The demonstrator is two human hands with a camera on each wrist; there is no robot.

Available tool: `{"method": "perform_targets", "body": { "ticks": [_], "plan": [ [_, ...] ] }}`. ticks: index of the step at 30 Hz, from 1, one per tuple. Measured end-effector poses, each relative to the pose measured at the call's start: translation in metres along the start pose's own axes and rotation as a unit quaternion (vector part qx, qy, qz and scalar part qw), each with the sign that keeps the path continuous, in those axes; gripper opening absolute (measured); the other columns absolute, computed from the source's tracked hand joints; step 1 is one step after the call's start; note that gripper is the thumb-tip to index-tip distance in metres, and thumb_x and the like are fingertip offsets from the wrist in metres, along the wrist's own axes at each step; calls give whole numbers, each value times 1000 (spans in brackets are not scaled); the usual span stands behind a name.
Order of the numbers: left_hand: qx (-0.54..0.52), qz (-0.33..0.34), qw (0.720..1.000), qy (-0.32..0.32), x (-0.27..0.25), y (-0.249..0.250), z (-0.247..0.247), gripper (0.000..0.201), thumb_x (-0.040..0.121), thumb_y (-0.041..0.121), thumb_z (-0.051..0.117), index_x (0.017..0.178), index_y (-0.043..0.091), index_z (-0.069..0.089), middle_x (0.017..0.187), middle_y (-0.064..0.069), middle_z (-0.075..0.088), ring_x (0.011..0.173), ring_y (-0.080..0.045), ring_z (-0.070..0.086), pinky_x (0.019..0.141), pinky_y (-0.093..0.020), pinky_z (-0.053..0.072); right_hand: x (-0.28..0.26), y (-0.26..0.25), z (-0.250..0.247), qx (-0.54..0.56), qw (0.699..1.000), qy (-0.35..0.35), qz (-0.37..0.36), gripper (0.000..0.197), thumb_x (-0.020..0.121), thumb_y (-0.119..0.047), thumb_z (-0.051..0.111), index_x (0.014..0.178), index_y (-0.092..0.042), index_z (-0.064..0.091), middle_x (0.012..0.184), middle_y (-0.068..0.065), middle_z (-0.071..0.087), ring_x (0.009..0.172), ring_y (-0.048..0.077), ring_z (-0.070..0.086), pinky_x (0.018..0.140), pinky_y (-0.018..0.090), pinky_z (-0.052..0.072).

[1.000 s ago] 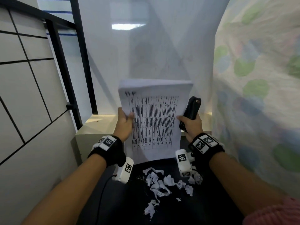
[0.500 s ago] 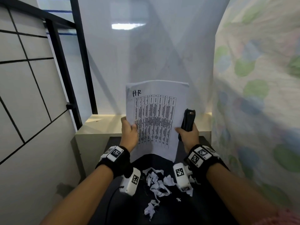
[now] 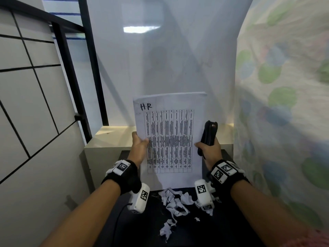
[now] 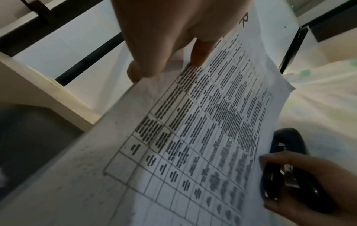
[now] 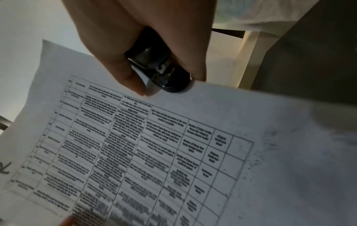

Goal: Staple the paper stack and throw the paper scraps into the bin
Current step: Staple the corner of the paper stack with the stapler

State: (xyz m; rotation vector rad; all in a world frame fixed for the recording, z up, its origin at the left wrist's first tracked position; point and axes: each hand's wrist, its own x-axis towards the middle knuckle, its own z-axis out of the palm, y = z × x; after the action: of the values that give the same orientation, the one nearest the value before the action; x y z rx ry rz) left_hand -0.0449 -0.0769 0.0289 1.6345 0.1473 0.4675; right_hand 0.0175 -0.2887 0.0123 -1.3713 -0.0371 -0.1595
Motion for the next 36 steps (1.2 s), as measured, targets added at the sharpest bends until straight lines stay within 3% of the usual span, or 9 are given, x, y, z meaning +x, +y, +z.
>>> {"method": "perform_targets", "body": {
  "ticks": [3,9,13,16,20,24,28,31,36],
  "plan": [
    [3,-3,1000,-11,-1,3,0,22,99,6,35,120,13,31,112,-2,49,109,-19,48,96,-34,41,-1,1,0,6,1000,6,8,32,76,13,60,95,-11,50,73,4,44,64,16,44,57,28,42],
    [37,65,997,27,9,35,5,17,99,5,34,113,10,28,82,2,41,78,-11,46,66,-15,42,5,-21,9,65,997,25,-24,37,76,14,61,80,-21,50,74,2,43,65,14,44,59,27,43],
    [18,38,999,28,-3,17,12,17,99,5,32,114,11,28,87,5,45,78,-5,45,69,-22,39,-3,-9,7,46,999,27,-12,35,77,12,63,99,-11,50,75,2,46,65,14,46,60,26,44],
    [22,15,999,17,-7,9,16,13,99,9,33,111,13,30,102,-4,49,83,-9,49,64,-19,39,-7,1,6,27,999,32,6,38,77,11,63,106,-10,50,77,2,50,67,15,47,62,26,44],
    [35,23,999,28,6,14,16,17,97,8,36,112,14,32,123,-16,47,112,-27,50,92,-32,43,-1,-2,8,21,999,49,4,35,78,10,62,104,-10,48,73,2,44,63,14,43,57,25,41],
    [18,36,999,33,1,5,11,14,97,7,36,108,15,32,117,-13,45,106,-22,46,79,-24,41,-2,7,5,16,998,55,9,33,77,12,62,101,-7,48,72,4,42,64,16,42,56,26,41],
    [-21,64,998,16,2,17,5,13,97,13,42,108,19,37,121,-9,50,106,-17,51,88,-26,41,-1,8,2,3,999,50,7,33,76,12,63,97,-7,47,71,3,41,62,15,42,56,27,41],
    [-26,103,994,14,8,46,3,6,100,18,38,105,15,37,97,4,53,86,-5,52,72,-14,46,1,9,0,2,999,42,4,34,76,12,63,100,-7,47,73,3,44,68,17,45,59,27,42],
    [6,153,987,36,19,79,2,4,100,16,34,102,12,36,89,4,47,79,-2,46,74,-23,40,5,11,-4,8,1000,28,12,36,76,10,64,103,-7,50,90,12,50,83,26,49,76,38,47]
  ]
}}
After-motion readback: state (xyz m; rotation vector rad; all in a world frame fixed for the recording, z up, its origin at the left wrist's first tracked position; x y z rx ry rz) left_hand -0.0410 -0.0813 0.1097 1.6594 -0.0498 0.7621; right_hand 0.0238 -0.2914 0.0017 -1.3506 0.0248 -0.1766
